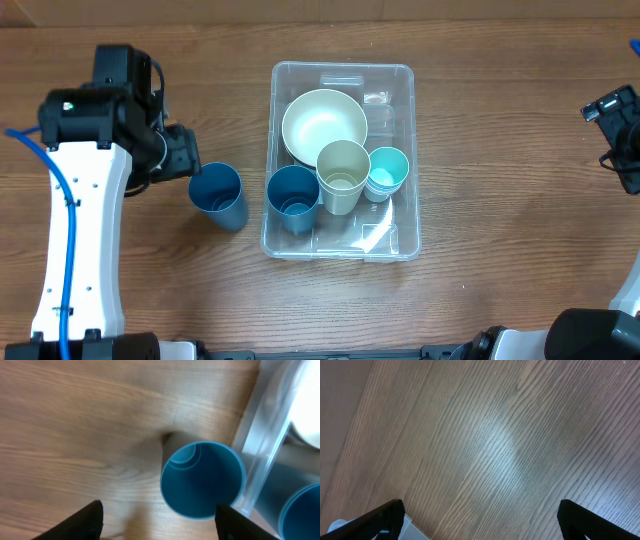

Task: Pack container
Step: 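Grasp the remaining dark blue cup with the left gripper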

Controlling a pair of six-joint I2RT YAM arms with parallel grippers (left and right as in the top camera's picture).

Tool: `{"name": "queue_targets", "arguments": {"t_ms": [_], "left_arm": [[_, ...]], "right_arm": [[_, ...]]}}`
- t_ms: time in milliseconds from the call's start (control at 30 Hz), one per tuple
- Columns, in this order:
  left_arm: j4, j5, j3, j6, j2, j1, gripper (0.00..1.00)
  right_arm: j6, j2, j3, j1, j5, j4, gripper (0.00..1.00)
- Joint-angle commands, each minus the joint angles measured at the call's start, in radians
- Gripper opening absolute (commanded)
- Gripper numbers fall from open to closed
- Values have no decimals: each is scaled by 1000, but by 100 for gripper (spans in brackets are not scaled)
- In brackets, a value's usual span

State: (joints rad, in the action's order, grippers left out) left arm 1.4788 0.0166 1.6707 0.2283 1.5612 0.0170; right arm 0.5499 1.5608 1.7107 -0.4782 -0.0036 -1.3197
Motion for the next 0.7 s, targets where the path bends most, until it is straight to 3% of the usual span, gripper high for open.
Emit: {"name": "queue_targets", "arguments": {"t_ms": [0,67,167,267,333,367,533,667], "left_arm": [[-73,92,-138,-39,-3,11,70],[-110,80,-206,-38,2,11,70],[-190,77,-310,-38,14,11,61],[-288,77,-403,-10,32,13,42],[-324,76,-442,14,43,18,13],[-329,75,-445,26,43,18,6],[-292,22,-348,76,29,18,4],[-110,-93,-75,82,7,18,4]], "right_arm": [[5,0,5,-3,2,5,100],[5,0,5,-3,2,5,100],[5,0,5,-3,2,5,100],[5,0,5,-3,2,5,100],[5,0,5,-3,2,5,100],[5,0,5,-3,2,5,100],[5,0,5,-3,2,5,100],[4,0,5,-3,2,5,100]]}}
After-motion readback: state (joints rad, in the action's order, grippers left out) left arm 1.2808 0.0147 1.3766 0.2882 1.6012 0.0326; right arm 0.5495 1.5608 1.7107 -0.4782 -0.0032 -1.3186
